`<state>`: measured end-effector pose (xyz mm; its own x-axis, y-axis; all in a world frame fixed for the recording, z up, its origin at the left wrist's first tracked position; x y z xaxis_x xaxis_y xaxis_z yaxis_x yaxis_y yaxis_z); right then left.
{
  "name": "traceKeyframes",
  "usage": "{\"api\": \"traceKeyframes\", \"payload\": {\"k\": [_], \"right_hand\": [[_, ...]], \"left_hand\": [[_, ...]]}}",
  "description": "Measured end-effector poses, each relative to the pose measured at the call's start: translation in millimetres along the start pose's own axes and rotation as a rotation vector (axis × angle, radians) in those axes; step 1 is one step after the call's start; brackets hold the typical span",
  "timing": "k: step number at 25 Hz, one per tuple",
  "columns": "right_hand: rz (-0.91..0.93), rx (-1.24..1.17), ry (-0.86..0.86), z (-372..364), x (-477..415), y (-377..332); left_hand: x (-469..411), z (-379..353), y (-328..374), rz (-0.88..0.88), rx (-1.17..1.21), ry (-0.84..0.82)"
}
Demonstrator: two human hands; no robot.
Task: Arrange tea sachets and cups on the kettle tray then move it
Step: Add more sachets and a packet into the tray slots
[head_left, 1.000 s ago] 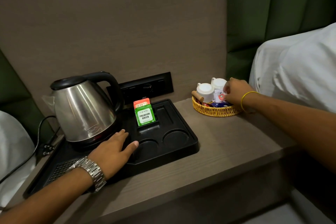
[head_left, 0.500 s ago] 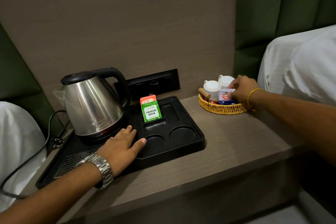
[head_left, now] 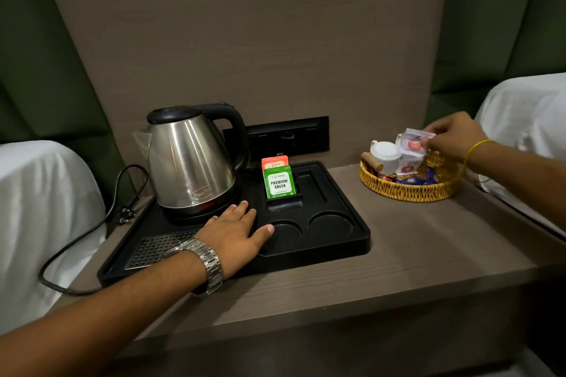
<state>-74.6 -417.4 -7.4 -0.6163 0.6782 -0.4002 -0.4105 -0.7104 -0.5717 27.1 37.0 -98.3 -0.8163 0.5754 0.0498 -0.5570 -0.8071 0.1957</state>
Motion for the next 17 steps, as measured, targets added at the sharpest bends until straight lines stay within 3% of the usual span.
{"api": "traceKeyframes", "payload": {"k": [3,8,12,17], "right_hand": [[0.119,-0.155,0.154,24.5,11.6,-51.1],[0.264,-0.438,-0.181,-39.2,60.5,-156.3],[0.325,-0.294,-0.363,-115.2,97.3,-199.1],[0.281,-0.121,-0.413,-165.0,113.9,-200.0]], "left_hand": [[-1.1,0.8,0.6,0.004,-0.006,0.002],[0.3,0.0,1.1,0.009,-0.019,-0.011],[0.1,0.0,1.6,0.013,-0.015,-0.005],[0.7,0.4,3.6,0.022,-0.021,0.002]]}}
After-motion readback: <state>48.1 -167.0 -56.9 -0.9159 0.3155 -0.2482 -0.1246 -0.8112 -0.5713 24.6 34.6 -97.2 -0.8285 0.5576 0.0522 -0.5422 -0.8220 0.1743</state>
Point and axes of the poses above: each hand's wrist, its own x-axis away from the middle knuckle, its own z-axis out of the back of the hand, y = z × x, the point moved 9 cm from there along -x, towards the middle knuckle, and after that the axes turned 6 degrees about x, right-handed, at the moved point
